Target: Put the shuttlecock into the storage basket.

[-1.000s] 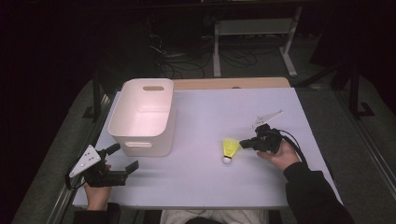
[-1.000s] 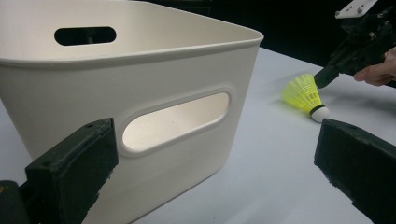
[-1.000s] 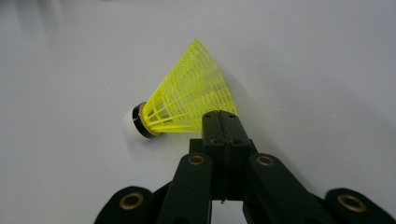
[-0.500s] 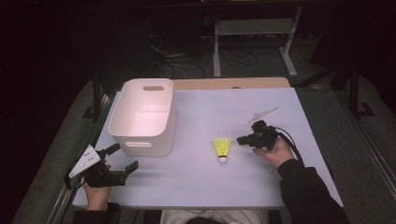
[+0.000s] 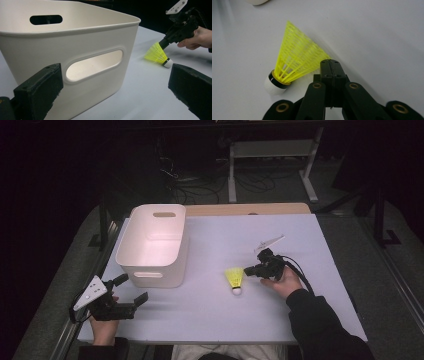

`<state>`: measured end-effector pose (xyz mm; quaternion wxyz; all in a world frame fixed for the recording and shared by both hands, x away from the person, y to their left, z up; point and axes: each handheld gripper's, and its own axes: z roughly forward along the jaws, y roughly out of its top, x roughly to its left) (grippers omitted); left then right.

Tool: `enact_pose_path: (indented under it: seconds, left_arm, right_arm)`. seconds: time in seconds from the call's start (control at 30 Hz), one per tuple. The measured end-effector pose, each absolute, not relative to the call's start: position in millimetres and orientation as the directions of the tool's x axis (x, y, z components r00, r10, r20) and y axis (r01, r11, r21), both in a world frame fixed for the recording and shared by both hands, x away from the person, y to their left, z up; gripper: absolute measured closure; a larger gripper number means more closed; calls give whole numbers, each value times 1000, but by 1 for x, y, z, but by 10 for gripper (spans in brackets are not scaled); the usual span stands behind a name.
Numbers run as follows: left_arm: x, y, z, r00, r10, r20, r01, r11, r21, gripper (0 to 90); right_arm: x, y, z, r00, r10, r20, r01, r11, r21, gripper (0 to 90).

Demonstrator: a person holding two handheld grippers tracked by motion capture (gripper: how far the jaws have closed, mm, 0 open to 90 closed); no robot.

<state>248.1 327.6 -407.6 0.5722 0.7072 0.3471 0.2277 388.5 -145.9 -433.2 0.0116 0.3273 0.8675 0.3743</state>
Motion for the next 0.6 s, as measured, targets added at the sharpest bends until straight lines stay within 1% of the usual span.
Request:
enact_pose_path:
  seconds: [0.03,0.6]
  left_arm:
    - [248,328,-408,656,751,-75,230,-105,967,0]
    - [248,328,-408,656,751,-74,230,-105,968,0]
  right_arm:
    - [389,-142,-434,-794,563,229,549,503,668,895]
    - [388,-126,-436,-810,544,216,527,517,674,895]
